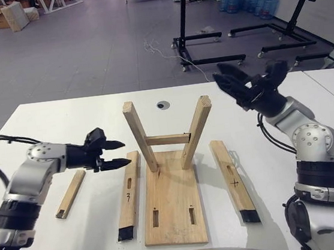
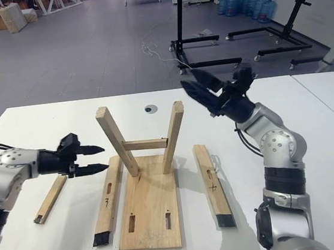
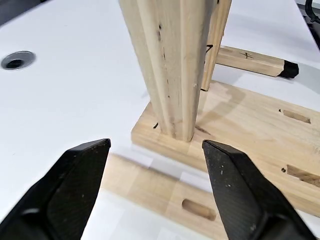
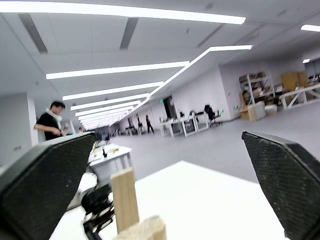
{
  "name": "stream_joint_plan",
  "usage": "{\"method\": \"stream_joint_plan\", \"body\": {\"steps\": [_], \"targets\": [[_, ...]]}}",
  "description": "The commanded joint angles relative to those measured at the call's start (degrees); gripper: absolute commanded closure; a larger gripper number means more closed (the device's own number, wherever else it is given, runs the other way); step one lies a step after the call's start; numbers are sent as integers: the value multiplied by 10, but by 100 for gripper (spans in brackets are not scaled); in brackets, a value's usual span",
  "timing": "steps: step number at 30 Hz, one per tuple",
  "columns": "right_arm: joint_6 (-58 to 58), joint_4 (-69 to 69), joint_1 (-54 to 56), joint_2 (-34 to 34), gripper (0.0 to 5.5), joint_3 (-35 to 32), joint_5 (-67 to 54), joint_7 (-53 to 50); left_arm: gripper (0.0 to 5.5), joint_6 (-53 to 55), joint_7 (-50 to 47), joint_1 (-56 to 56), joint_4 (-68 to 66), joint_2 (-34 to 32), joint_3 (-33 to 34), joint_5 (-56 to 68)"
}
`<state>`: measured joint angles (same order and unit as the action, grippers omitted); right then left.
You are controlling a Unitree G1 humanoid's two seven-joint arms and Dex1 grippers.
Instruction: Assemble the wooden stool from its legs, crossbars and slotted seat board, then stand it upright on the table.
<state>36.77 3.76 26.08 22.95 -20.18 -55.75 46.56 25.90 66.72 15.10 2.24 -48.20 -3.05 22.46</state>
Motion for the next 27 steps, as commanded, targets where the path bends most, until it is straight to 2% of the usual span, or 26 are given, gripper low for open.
{"method": "stream_joint_plan", "body": {"steps": [1,4,9,23,27], "targets": [[-9,16,-3,-10,10,-20,2,-66,214,9,-151,-117,98,20,142,-23],[-14,43,-35,-28,10,-8,10,-105,214,11,-272,-218,133,80,212,-56],[-16,52,-54,-42,10,13,22,-131,214,27,-369,-318,95,130,254,-95],[-22,64,-61,-42,10,40,26,-136,214,47,-343,-364,47,141,201,-94],[-23,61,-60,-36,10,40,28,-134,279,65,-352,-394,45,140,197,-100]]}}
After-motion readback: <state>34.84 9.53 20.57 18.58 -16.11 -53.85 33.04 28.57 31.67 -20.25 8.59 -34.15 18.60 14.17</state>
